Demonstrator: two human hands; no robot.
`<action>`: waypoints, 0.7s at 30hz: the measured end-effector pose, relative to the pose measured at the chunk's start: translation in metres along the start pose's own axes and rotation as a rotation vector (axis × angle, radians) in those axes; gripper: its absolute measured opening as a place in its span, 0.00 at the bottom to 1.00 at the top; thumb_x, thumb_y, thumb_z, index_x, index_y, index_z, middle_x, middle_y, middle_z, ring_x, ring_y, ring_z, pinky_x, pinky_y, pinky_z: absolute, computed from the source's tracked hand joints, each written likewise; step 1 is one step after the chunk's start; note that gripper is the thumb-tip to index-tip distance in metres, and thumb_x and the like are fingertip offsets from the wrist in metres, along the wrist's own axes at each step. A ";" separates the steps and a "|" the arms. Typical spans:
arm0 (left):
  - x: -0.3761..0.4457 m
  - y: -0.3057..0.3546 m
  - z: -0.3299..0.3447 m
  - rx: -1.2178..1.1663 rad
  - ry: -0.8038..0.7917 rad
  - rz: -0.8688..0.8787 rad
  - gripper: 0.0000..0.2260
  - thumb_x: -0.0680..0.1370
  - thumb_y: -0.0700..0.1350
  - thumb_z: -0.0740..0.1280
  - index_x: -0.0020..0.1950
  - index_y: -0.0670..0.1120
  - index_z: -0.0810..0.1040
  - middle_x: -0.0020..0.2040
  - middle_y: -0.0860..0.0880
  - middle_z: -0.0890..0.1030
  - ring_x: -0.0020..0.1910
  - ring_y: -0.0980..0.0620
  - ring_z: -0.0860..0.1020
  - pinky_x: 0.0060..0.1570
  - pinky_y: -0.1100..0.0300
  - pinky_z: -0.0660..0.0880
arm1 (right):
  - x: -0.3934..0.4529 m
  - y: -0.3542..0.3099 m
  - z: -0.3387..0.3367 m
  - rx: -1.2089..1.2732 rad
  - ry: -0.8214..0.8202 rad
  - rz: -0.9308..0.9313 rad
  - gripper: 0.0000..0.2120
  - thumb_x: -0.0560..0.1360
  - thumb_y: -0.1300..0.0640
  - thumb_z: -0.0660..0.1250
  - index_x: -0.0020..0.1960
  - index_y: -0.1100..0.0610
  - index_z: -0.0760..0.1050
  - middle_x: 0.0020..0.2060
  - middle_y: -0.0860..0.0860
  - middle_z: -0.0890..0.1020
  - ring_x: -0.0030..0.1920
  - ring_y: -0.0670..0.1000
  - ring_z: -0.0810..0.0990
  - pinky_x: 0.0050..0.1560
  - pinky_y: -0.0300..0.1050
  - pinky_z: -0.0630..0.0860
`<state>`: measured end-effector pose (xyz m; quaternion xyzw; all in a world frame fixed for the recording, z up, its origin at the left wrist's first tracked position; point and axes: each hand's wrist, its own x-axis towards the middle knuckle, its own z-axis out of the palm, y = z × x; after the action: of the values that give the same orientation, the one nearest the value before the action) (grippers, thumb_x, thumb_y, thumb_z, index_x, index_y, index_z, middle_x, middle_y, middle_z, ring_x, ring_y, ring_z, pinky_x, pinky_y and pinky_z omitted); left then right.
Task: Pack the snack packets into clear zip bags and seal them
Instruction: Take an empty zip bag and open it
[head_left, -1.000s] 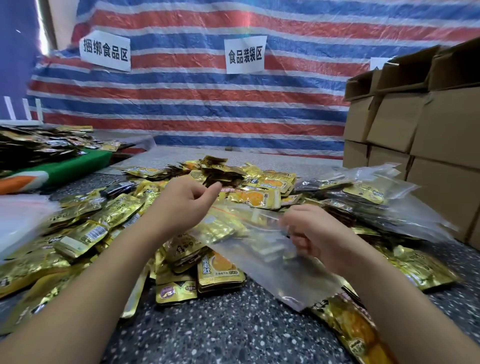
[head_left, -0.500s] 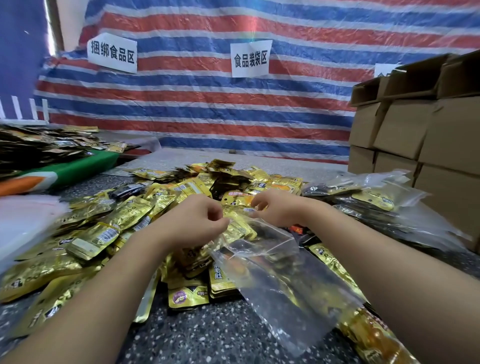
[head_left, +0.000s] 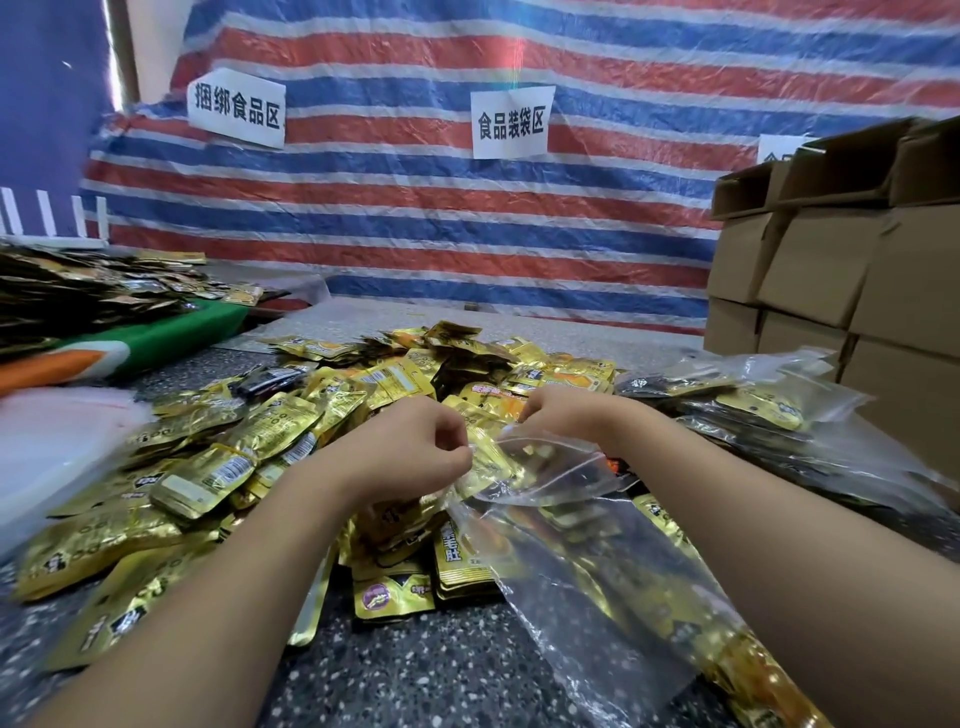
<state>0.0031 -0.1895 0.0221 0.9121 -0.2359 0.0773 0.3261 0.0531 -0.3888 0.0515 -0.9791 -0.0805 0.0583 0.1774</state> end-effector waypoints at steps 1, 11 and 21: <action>0.000 0.000 0.000 0.000 -0.003 0.000 0.09 0.76 0.46 0.66 0.37 0.47 0.80 0.29 0.55 0.75 0.27 0.59 0.71 0.30 0.62 0.69 | 0.000 0.001 0.000 0.017 0.001 -0.004 0.24 0.74 0.41 0.72 0.59 0.59 0.77 0.53 0.54 0.80 0.52 0.54 0.79 0.48 0.49 0.77; -0.002 0.003 0.002 -0.072 -0.032 0.005 0.10 0.76 0.45 0.65 0.35 0.48 0.78 0.26 0.56 0.75 0.26 0.58 0.71 0.29 0.64 0.69 | -0.011 0.021 -0.007 0.276 -0.052 0.054 0.13 0.77 0.57 0.68 0.56 0.66 0.76 0.54 0.59 0.80 0.47 0.54 0.77 0.45 0.46 0.73; -0.003 0.016 0.014 -0.076 -0.015 0.061 0.16 0.79 0.51 0.63 0.35 0.43 0.76 0.27 0.53 0.70 0.26 0.55 0.67 0.28 0.58 0.65 | -0.086 0.031 -0.023 1.629 0.184 -0.184 0.06 0.76 0.62 0.67 0.51 0.62 0.75 0.36 0.54 0.84 0.35 0.50 0.85 0.32 0.38 0.79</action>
<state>-0.0080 -0.2082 0.0193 0.8919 -0.2689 0.0713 0.3565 -0.0236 -0.4409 0.0691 -0.5339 -0.0779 0.0031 0.8420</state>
